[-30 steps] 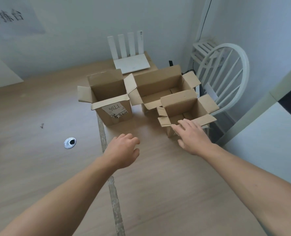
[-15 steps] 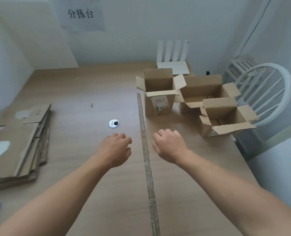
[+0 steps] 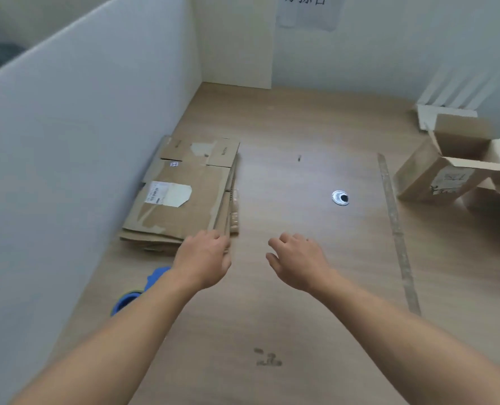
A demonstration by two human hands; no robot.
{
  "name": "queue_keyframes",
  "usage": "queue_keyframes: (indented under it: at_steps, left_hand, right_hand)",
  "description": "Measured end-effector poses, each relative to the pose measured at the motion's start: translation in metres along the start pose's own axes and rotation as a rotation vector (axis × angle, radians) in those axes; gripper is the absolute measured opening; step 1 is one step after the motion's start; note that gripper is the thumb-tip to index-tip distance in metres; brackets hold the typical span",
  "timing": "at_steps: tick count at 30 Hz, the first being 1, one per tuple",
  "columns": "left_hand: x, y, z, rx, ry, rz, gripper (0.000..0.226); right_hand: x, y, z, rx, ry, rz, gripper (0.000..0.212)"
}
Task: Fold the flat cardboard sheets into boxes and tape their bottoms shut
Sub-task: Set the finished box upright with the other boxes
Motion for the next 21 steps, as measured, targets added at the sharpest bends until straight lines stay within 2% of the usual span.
queue_keyframes:
  at_steps: [5,10,14,17,21]
  left_hand:
    - [-0.007,-0.106,-0.027,0.128,0.019,-0.038,0.031]
    - [-0.013,-0.182,-0.026,0.2,0.028,-0.08,0.036]
    - [-0.024,-0.215,-0.016,0.216,0.029,-0.142,0.047]
    - [-0.04,-0.222,-0.011,0.236,-0.009,-0.236,0.058]
    - [-0.055,-0.22,-0.016,0.261,-0.006,-0.291,0.063]
  right_hand:
    - [-0.013,-0.086,0.035,-0.007,-0.068,0.085,0.036]
    - [-0.035,-0.128,0.069,-0.123,-0.205,0.207,0.04]
    - [-0.057,-0.134,0.091,-0.39,-0.316,0.506,0.052]
    - [-0.06,-0.126,0.095,-0.616,-0.274,0.744,0.059]
    - [-0.07,-0.12,0.083,-0.804,-0.24,1.073,0.054]
Point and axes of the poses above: each hand's wrist, its own z-axis towards the middle knuckle, its own x-axis out of the back of the hand, y = z × x, the point moved 10 cm from there along z, towards the middle knuckle, and after that the axes turned 13 degrees about -x, right-handed, at the moved point
